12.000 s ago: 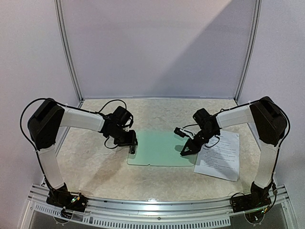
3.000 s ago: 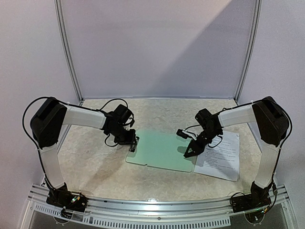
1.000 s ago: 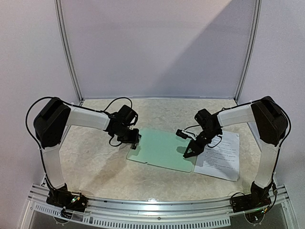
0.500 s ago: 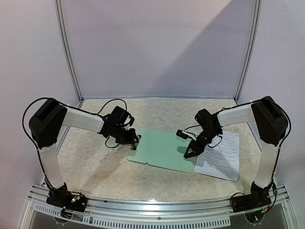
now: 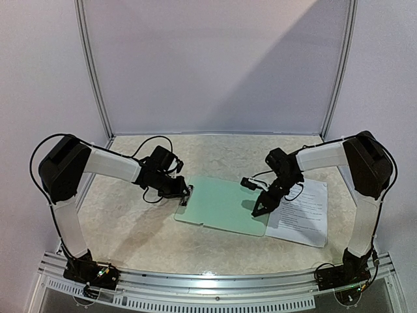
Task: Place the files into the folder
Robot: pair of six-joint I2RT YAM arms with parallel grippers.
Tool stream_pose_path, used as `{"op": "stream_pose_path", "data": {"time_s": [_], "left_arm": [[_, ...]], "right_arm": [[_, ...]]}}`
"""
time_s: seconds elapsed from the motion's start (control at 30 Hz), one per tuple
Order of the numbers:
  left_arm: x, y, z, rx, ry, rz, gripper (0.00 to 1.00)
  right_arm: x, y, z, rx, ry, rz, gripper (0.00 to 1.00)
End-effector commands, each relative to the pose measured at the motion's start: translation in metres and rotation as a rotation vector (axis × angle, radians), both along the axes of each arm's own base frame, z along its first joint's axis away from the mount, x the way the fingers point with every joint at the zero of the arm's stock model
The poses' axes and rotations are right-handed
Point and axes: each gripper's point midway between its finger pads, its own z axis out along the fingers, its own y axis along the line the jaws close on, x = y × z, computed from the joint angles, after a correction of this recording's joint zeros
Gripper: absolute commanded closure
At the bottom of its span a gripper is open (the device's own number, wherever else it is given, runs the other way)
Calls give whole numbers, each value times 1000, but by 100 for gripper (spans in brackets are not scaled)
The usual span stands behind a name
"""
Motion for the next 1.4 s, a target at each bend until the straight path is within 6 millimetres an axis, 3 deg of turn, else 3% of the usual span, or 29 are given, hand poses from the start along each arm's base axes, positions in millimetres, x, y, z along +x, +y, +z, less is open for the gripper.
{"op": "stream_pose_path", "data": {"time_s": [0.0,0.23,0.4,0.5,0.67,0.83,1.0,1.13,1.37], "left_arm": [[-53,21,-41,116,217,-33,100],[-51,27,-41,165,213,-24,100],[-50,33,-37,192,208,-12,100],[-50,36,-33,205,202,-6,100],[-50,39,-28,211,193,-1,100],[-50,41,-27,210,187,2,100],[-48,40,-23,202,174,6,100],[-48,37,-22,187,172,4,100],[-50,36,-20,167,172,6,100]], "right_arm": [[8,5,22,-11,3,-23,69],[24,29,87,120,-28,-10,60],[30,31,98,129,-62,-7,58],[30,22,95,99,-86,-21,57],[42,-28,91,134,-72,-239,57],[68,-130,88,137,-123,-626,53],[56,-212,62,90,-75,-930,51],[41,-241,40,99,10,-1066,53],[39,-258,31,74,11,-1126,61]]}}
